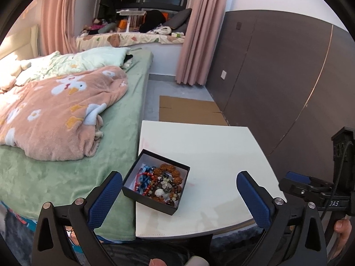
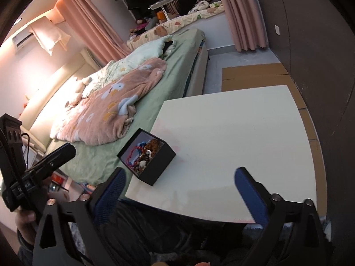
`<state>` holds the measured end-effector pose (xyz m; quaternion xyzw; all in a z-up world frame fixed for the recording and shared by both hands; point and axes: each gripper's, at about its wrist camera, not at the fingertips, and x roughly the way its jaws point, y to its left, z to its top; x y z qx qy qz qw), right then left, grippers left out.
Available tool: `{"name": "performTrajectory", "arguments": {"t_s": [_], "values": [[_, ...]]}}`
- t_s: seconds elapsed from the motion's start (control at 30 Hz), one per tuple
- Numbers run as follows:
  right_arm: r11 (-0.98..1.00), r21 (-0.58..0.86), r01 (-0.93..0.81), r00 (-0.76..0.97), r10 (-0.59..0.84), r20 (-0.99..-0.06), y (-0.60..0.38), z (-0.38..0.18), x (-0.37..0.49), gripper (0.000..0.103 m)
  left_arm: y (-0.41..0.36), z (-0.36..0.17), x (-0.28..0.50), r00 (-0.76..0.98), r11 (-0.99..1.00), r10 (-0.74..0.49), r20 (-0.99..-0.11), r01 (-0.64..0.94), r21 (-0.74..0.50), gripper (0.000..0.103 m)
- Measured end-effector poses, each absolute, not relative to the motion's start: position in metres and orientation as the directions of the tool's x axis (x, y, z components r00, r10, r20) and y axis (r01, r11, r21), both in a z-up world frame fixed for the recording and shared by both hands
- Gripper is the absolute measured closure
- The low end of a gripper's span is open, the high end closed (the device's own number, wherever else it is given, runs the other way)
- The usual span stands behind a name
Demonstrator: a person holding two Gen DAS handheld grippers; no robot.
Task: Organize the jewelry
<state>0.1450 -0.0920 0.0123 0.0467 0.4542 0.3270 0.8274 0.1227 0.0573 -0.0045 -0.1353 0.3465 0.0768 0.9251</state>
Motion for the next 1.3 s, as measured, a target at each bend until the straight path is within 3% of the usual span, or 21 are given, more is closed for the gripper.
{"name": "performTrajectory", "arguments": {"t_s": [1.3], "values": [[0.781,0.391,-0.487,0.379,0.592,-0.711,-0.105,0.005,0.155,0.0,0.047,0.007,0.119,0.739,0.969,0.111,-0.665,-0.229,-0.093,0.0]]}}
